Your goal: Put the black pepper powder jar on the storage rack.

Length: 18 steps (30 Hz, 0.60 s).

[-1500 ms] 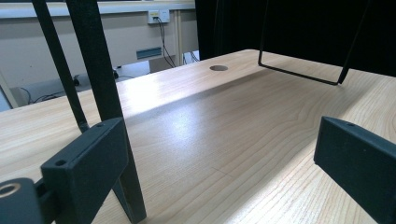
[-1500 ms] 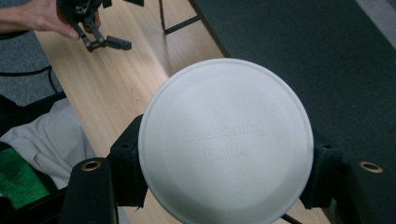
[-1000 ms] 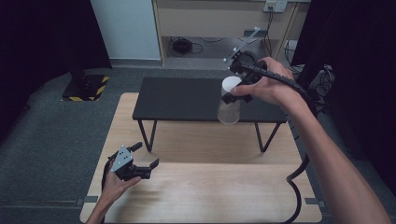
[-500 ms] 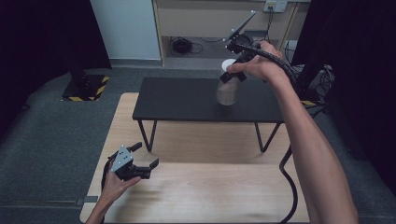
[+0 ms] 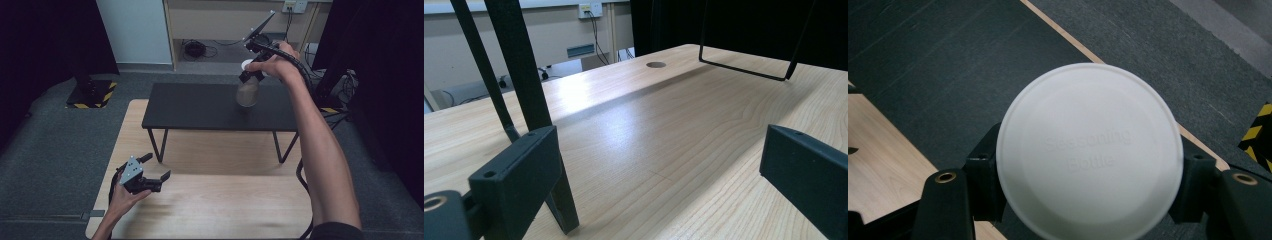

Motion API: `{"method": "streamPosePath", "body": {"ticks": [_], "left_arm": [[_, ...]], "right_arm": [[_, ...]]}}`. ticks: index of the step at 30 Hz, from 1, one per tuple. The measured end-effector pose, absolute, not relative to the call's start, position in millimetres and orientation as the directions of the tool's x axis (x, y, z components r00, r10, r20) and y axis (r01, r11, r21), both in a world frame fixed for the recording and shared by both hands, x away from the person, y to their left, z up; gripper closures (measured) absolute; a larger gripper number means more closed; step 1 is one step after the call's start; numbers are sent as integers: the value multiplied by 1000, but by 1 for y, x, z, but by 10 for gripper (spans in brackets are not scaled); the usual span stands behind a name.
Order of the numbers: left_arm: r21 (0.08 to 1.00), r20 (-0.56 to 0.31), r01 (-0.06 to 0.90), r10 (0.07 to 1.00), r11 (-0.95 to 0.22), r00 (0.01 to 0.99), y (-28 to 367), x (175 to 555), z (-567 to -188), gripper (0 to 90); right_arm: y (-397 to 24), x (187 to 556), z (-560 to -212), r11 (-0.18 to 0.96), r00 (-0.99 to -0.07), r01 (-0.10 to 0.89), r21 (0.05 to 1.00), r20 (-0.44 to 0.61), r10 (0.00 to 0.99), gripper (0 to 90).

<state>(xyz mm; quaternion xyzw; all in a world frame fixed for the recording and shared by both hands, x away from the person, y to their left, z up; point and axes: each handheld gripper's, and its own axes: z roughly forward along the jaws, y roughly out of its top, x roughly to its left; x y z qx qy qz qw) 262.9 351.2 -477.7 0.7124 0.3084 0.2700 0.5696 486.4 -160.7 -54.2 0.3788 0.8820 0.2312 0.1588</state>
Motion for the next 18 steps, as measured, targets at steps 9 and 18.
{"method": "streamPosePath", "body": {"ticks": [9, 18], "left_arm": [[978, 35, 129, 744, -162, 667, 351, 263, -478, 25], [978, 35, 129, 740, -163, 672, 350, 263, -477, 25]], "right_arm": [[-168, 492, -57, 585, -628, 619, 524, -117, 769, 334], [-180, 495, -61, 562, -598, 650, 511, -112, 794, 333]]}}
